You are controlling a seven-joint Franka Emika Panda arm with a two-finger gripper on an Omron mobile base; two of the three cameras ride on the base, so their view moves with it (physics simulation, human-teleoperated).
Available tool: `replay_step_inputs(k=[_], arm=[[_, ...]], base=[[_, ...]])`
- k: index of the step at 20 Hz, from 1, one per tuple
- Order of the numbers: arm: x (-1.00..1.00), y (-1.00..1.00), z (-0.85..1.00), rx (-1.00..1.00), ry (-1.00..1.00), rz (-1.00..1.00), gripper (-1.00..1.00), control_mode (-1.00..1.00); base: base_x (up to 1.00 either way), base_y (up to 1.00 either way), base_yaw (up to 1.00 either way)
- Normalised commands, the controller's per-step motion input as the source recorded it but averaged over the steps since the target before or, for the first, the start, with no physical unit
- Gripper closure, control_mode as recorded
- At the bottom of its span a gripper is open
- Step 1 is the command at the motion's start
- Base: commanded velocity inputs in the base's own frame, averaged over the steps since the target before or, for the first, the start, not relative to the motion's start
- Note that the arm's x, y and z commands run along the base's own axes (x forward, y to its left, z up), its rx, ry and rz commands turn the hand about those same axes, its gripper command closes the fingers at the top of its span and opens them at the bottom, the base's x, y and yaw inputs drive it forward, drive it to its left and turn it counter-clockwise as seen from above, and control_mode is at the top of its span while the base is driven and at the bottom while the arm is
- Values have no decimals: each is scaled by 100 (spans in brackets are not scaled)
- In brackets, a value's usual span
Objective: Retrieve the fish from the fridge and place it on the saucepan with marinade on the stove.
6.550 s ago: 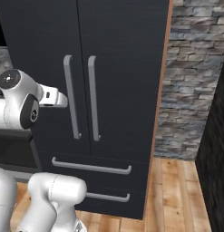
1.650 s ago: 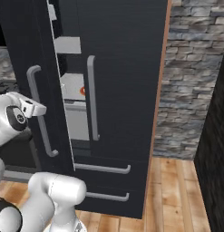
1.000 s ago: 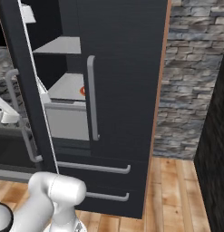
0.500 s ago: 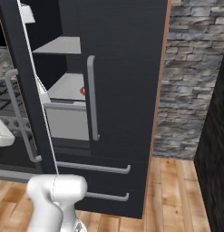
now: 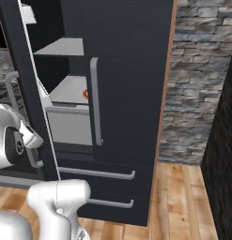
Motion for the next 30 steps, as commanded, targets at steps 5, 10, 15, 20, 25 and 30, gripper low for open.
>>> replay_step_inputs(k=[5,10,15,20,25,30], arm=[[-38,-80,24,27,6,36,-100,-100],[34,-28,2,5,-2,32,-100,-100],[48,0,0,0,-15,19,-100,-100],[88,1,0,0,-17,13,-100,-100],[91,0,0,0,-11,14,-100,-100],[84,17,0,0,-3,13,-100,-100]], base=[[0,0,0],[0,0,0],[0,0,0],[0,0,0],[0,0,0],[0,0,0]])
